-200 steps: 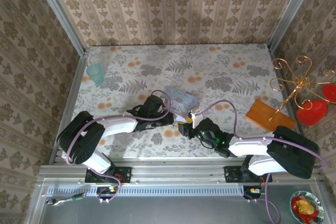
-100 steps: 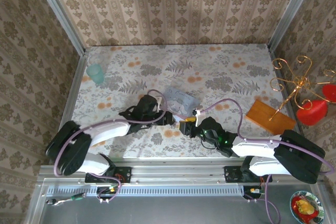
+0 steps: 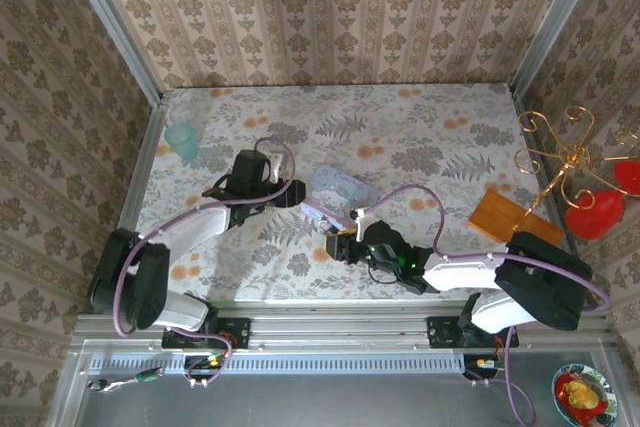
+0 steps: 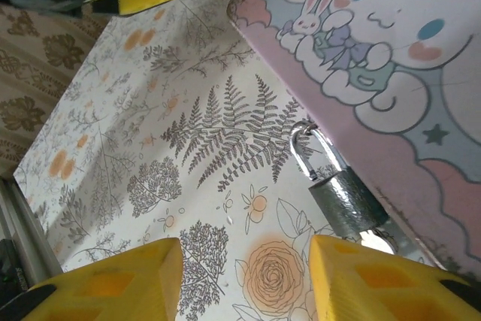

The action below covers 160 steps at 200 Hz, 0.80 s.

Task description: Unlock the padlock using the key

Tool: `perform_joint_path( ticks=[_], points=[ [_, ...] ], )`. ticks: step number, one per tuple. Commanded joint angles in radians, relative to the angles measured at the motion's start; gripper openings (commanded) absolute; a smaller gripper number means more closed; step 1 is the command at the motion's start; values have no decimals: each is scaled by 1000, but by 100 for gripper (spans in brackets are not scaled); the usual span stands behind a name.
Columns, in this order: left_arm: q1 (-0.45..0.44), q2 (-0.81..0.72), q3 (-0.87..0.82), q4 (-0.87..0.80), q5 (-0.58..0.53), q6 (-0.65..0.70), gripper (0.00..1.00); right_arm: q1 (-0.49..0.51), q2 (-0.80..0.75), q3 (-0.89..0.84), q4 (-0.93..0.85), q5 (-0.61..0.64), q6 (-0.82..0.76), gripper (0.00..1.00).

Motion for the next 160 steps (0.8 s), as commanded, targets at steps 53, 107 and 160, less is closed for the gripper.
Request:
perform_joint_path(
  ticks=[53,107,160],
  points=[
    [-21,139,61,-43,-20,-6,57,-149,108,101,-176,-84,-57,53],
    [-17,135,19,-30,-63,-51,56,-228,181,163,-210,-156,-97,50],
    [-23,148,20,-21,-60,-37,55,-223,259,158,-110,-254,-47,42]
  ],
)
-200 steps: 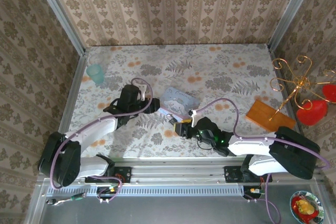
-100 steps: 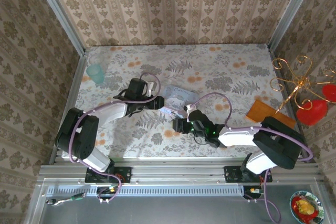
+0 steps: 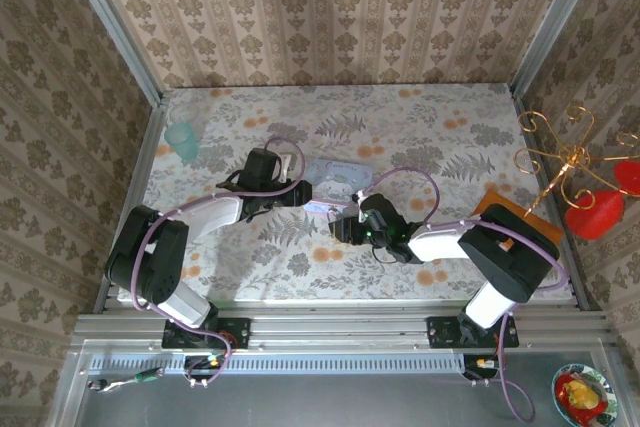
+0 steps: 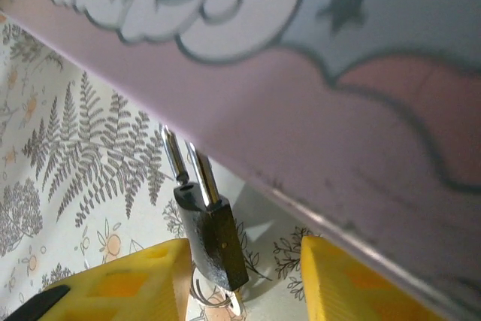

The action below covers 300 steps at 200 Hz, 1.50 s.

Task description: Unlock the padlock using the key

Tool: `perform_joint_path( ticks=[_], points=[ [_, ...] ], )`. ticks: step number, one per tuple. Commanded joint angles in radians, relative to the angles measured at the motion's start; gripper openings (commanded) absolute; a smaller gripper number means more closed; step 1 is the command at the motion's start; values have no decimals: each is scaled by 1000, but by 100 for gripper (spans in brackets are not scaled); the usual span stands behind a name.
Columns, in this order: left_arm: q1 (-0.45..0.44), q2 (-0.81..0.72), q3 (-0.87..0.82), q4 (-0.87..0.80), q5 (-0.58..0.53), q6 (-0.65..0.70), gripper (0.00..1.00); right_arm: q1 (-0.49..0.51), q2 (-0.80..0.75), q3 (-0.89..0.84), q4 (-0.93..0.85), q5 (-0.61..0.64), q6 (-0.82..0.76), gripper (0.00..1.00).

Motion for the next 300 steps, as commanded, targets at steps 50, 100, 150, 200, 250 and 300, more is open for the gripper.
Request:
perform_joint_path(
  ticks=[50,100,150,200,250,300],
  points=[
    [-10,25,-42,-8,-37,3,55,10,43,24,15,-21,19,37],
    [-9,37,-55,8,-33,-4,55,25,46,60,-53,25,1,32],
    [-11,43,-60,15,-48,-16,54,47,15,56,-105,145,29,12],
    [-35,44,-68,12,-78,-28,51,70,-32,47,-125,243,117,0],
    [-82,15,-91,5,-117,-62,49,88,-44,79,-207,372,215,0],
    [-142,14,-128,57,-104,-116,48,73,-42,94,-176,353,346,0]
  ],
)
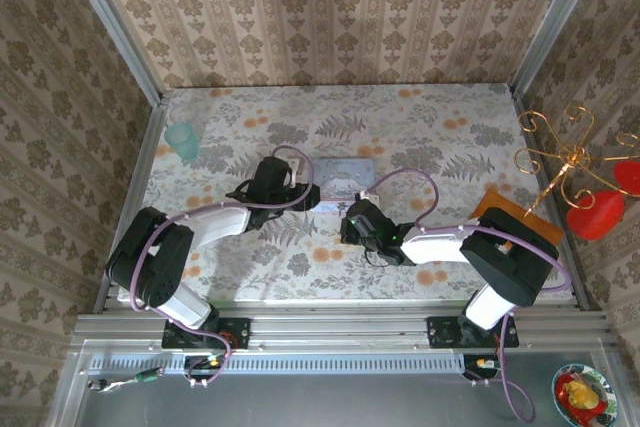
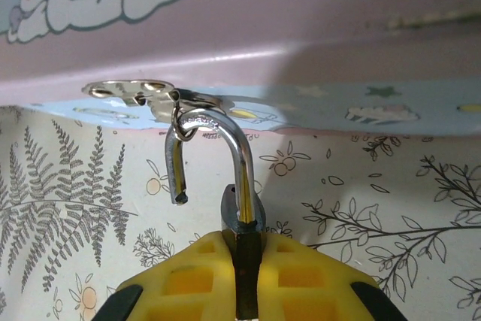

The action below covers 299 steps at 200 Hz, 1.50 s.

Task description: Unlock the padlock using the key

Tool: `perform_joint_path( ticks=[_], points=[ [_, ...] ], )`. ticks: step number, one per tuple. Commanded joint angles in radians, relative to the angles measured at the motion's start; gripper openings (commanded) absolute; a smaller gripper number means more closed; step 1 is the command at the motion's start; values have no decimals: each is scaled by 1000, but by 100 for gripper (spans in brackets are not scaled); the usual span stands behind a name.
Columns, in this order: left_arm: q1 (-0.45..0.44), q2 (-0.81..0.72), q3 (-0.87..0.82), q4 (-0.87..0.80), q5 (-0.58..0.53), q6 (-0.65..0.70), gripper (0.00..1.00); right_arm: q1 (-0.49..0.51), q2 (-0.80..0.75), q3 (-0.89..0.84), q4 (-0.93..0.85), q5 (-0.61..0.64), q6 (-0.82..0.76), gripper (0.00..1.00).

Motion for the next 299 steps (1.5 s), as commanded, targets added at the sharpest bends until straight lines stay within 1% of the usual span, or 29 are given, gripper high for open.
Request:
perform_joint_path(
  ticks=[1,27,69,125,157,173,198,217,249,276,299],
  points=[
    [-37,17,-60,-105,-6,-33,48,-18,-17,29,-5,61,107,0],
    [-69,8,-64,-96,-10,-49,48,-36,-12,33,-12,67,143,0],
    [-107,11,-51,-104,-18,-60,48,-67,5,22,13,64,251,0],
    [-127,-5,-61,-109,-56,-74,48,-87,40,41,4,68,352,0],
    [-132,11,-51,-109,-60,-78,48,-84,55,62,-4,60,379,0],
    [-133,18,-46,-111,-61,-83,48,-89,38,62,-28,83,383,0],
    [-135,18,-45,-116,-76,-86,48,-108,7,93,-164,109,357,0],
    [-135,26,-42,-120,-76,-84,48,-125,0,112,-222,107,338,0],
    [-136,46,-30,-124,-66,-86,48,-148,-15,114,-235,94,338,0],
    [-138,46,-27,-122,-65,-87,48,-160,-20,121,-217,52,338,0],
    [-143,47,-20,-118,-60,-90,48,-160,0,156,-240,13,328,0]
  ],
)
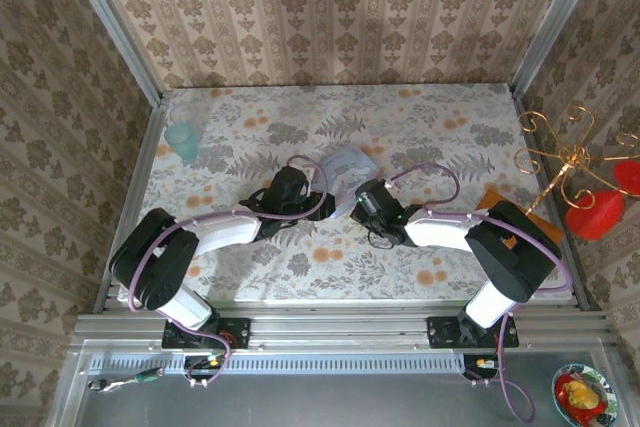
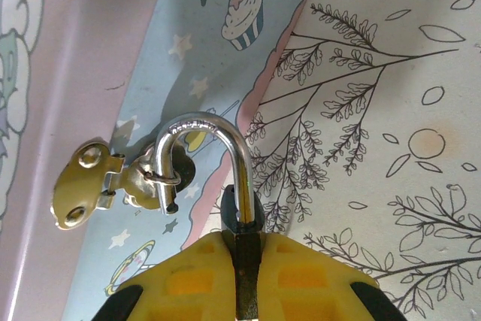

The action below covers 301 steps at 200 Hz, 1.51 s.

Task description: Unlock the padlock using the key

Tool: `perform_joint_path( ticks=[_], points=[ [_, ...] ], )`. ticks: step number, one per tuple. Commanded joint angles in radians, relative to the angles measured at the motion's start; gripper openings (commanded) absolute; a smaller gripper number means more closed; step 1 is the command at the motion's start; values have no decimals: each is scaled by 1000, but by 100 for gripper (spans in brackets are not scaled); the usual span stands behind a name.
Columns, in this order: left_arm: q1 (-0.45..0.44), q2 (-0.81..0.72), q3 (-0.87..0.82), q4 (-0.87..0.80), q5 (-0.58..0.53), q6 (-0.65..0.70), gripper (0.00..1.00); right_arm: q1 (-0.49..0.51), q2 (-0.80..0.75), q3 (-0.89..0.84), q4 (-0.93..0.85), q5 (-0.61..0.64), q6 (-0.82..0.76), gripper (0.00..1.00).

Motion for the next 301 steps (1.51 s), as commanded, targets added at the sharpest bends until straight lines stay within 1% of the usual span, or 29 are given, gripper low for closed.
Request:
perform_joint_path(
  ticks=[1,29,46,54,59,67,79,102,122,172,186,200,217,226,233,244,254,273,301],
  points=[
    [-11,45,-11,-148,-4,1,48,-20,-4,51,-53,12,-6,0],
    [-17,48,1,-152,-2,-3,48,-67,-21,30,-43,3,18,0],
    [-20,46,3,-158,4,-7,48,-100,-50,-29,71,-48,49,0],
    [-24,43,3,-161,4,-7,48,-104,-60,-52,137,-86,54,0],
    [-28,42,4,-163,4,-7,48,-102,-65,-53,147,-105,53,0],
    [-33,41,4,-166,0,-7,48,-91,-73,-41,120,-118,45,0],
    [-36,43,6,-164,-5,-10,48,-79,-83,-30,69,-104,29,0],
    [-35,44,9,-166,-13,-8,49,-83,-109,-54,-32,-22,12,0],
    [-33,42,17,-181,-19,-1,49,-85,-135,-73,-86,40,-14,0],
    [-17,17,17,-195,-23,18,49,-89,-183,-97,-141,79,-74,0],
    [-19,21,23,-194,-12,19,49,-100,-159,-100,-94,33,-88,0],
    [-27,26,31,-189,-6,17,49,-122,-114,-66,-101,-27,-106,0],
    [-35,19,35,-190,-7,13,50,-181,-113,-83,-78,-51,-111,0],
    [-37,11,35,-189,-10,11,50,-213,-119,-94,-53,-87,-144,0],
    [-37,4,34,-190,-10,11,50,-224,-107,-68,-72,-127,-196,0],
    [-38,-16,34,-193,-19,13,51,-222,-75,6,-177,-165,-275,0],
    [-40,-31,40,-201,-32,17,53,-217,-56,28,-205,-193,-315,0],
    [-64,-49,77,-228,-78,43,56,-228,-46,7,-188,-243,-365,0],
    [-105,-17,191,-320,-172,113,61,-229,-49,8,-223,-246,-430,0]
  ],
)
